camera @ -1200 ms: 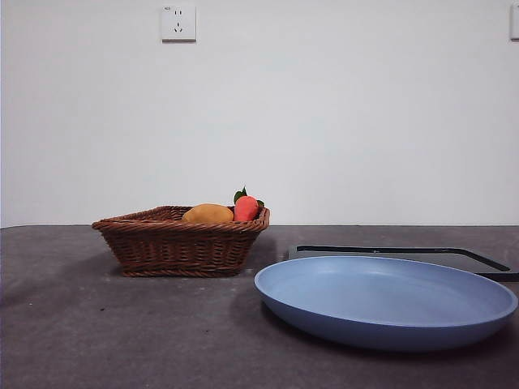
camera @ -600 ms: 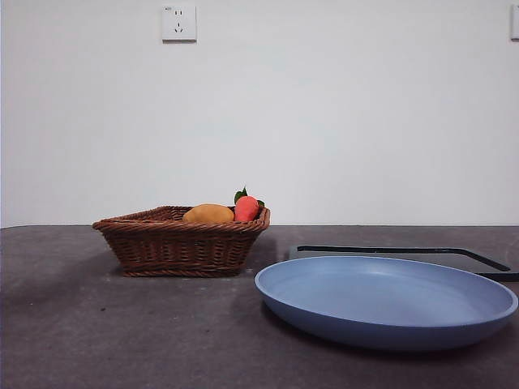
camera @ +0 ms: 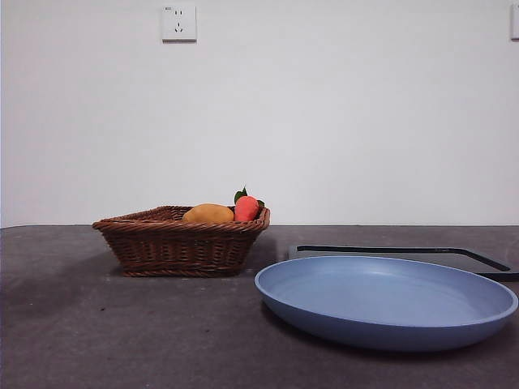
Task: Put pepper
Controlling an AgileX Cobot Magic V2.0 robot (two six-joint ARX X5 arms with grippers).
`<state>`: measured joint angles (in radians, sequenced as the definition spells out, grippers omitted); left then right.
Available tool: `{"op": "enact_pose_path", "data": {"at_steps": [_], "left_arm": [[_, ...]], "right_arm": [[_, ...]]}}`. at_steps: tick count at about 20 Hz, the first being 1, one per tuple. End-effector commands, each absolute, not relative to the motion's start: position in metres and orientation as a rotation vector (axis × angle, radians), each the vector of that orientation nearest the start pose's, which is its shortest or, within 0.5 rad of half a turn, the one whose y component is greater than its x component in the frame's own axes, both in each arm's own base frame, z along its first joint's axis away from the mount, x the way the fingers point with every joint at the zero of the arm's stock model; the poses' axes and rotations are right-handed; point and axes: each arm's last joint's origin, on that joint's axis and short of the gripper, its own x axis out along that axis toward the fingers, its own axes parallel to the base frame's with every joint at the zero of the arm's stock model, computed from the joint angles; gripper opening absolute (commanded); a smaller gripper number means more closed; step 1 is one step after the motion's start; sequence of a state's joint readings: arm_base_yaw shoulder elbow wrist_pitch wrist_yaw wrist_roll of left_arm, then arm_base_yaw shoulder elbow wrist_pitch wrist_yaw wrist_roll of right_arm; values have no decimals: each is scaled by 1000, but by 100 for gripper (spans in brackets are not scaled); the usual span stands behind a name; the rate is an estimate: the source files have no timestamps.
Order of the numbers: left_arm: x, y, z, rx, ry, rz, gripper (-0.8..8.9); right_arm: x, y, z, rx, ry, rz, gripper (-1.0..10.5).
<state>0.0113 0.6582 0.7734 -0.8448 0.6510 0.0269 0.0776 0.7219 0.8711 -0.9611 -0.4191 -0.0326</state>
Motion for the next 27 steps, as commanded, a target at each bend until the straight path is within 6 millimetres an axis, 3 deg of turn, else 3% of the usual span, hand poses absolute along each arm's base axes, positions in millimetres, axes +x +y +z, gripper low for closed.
{"op": "enact_pose_path", "data": {"at_steps": [1,4,6,8,9,14,18,27], "left_arm": [[116,-16,298,-146,674,-652,6],[116,-16,298,-147,674,-652,25],[116,-16,298,-145,670,-651,201],[117,-16,299,-142,654,-649,359],[117,-16,300,-141,649,-649,365],[117,-16,300,-145,646,-655,364],[117,-16,300,-148,646,-654,363],[117,-16,300,-149,648,-654,363]], "right_arm": [[120,22,307,53,820,512,6],[121,22,307,53,823,510,16],[121,22,307,54,823,509,108],[121,22,307,64,827,503,298],[122,22,307,75,834,498,348],[135,23,301,91,883,494,350],[167,26,289,129,927,481,350],[240,42,219,144,1184,492,350]]}}
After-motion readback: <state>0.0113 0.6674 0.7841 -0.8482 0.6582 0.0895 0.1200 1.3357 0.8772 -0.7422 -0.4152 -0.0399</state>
